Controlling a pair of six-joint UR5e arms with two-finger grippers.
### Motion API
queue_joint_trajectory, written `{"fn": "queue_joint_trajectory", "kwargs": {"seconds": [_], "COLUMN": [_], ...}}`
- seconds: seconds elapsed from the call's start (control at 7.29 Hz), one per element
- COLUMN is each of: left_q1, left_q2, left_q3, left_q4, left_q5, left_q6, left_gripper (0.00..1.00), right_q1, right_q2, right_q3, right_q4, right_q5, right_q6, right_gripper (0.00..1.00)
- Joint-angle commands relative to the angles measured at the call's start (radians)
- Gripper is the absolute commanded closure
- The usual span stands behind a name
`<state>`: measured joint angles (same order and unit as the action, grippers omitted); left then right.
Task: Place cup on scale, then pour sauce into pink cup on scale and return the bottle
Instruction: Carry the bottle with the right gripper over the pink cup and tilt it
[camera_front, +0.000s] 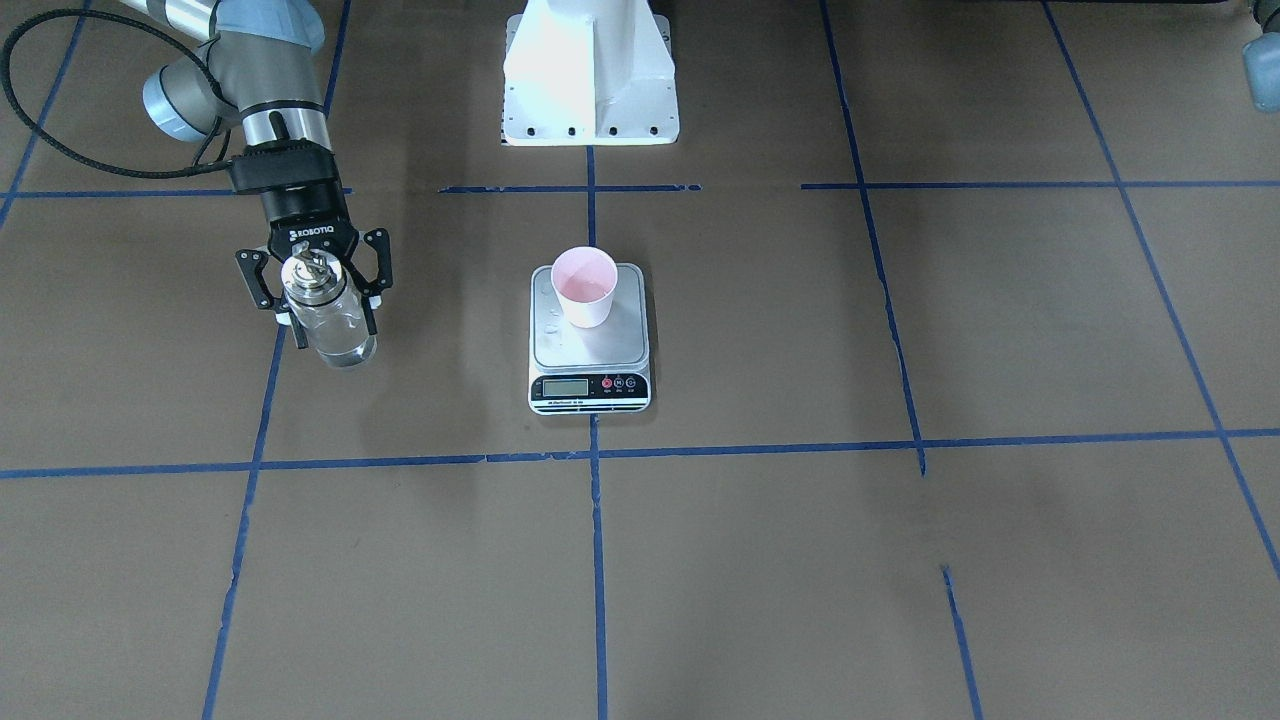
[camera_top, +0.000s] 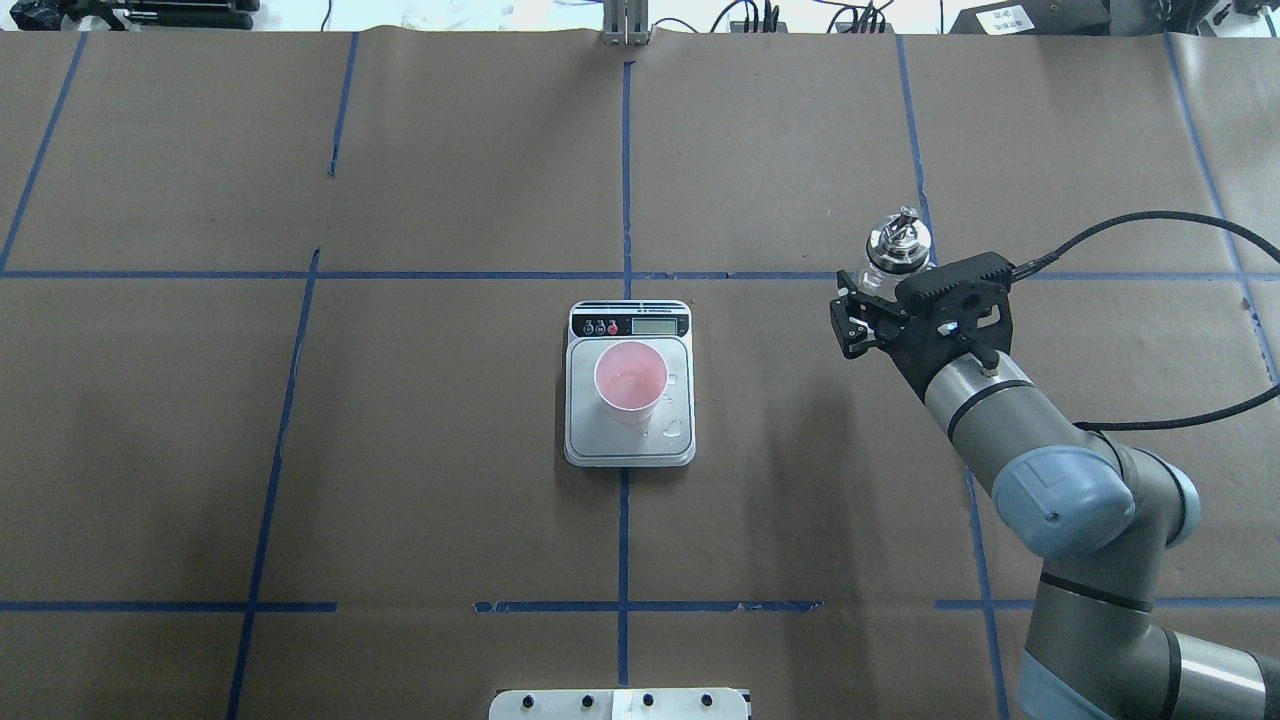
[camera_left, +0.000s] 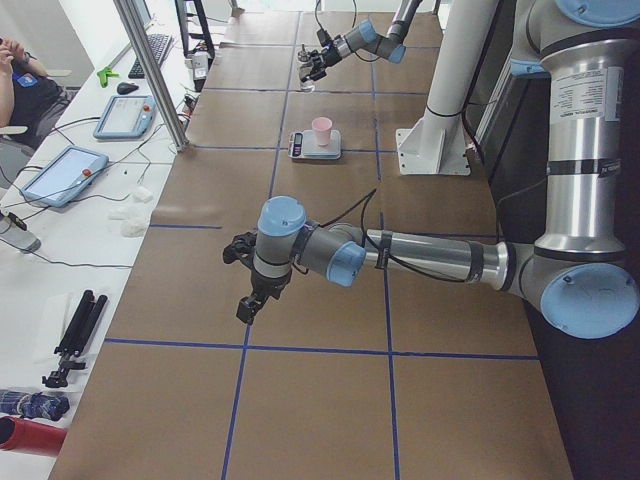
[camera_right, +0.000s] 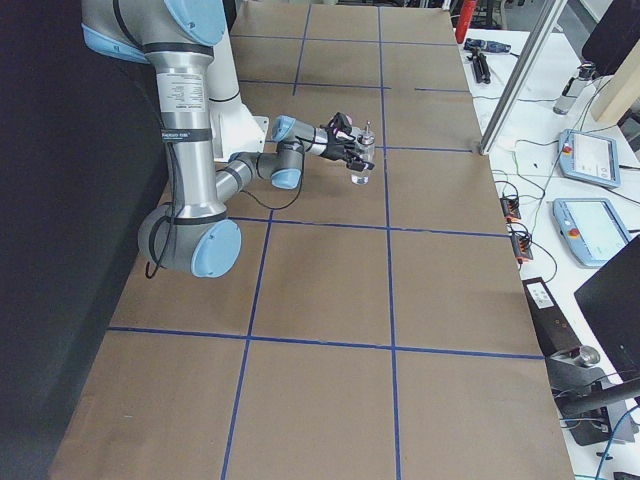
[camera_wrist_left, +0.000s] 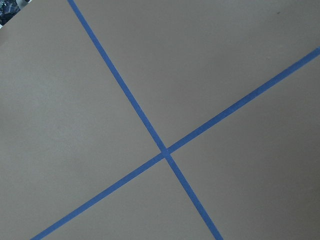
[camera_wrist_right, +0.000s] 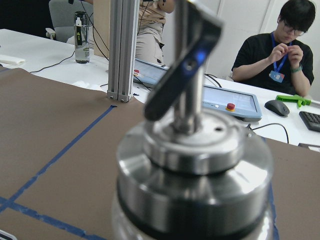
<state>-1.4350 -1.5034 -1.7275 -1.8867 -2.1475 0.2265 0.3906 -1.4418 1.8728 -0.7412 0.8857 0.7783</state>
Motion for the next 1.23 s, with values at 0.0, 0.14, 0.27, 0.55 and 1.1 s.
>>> {"fn": "queue_joint_trajectory", "kwargs": {"seconds": [0.0, 0.14, 0.27, 0.55, 1.1], "left_q1": [-0.007, -0.007, -0.01, -0.094, -0.113], "left_q2": [0.0, 0.002, 0.014, 0.017, 0.04], "left_q3": [-0.001, 0.006, 0.012, 0.011, 0.016], "left_q4": [0.0, -0.003, 0.004, 0.055, 0.057], "left_q5": [0.0, -0.002, -0.002, -0.072, -0.1], "left_q6": [0.0, 0.005, 0.008, 0.01, 0.053], "left_gripper": [0.0, 0.0, 0.0, 0.0, 0.0], "right_q1": [-0.028, -0.044, -0.058, -0.072, -0.145], "right_q2": [0.049, 0.061, 0.075, 0.087, 0.233], "right_q3": [-0.004, -0.004, -0.004, -0.006, -0.017], "right_q4": [-0.047, -0.12, -0.177, -0.219, -0.537], "right_q5": [-0.079, -0.117, -0.184, -0.234, -0.393], "right_q6": [-0.202, -0.224, -0.319, -0.538, -0.553], "right_gripper": [1.0, 1.0, 1.0, 1.0, 1.0]}}
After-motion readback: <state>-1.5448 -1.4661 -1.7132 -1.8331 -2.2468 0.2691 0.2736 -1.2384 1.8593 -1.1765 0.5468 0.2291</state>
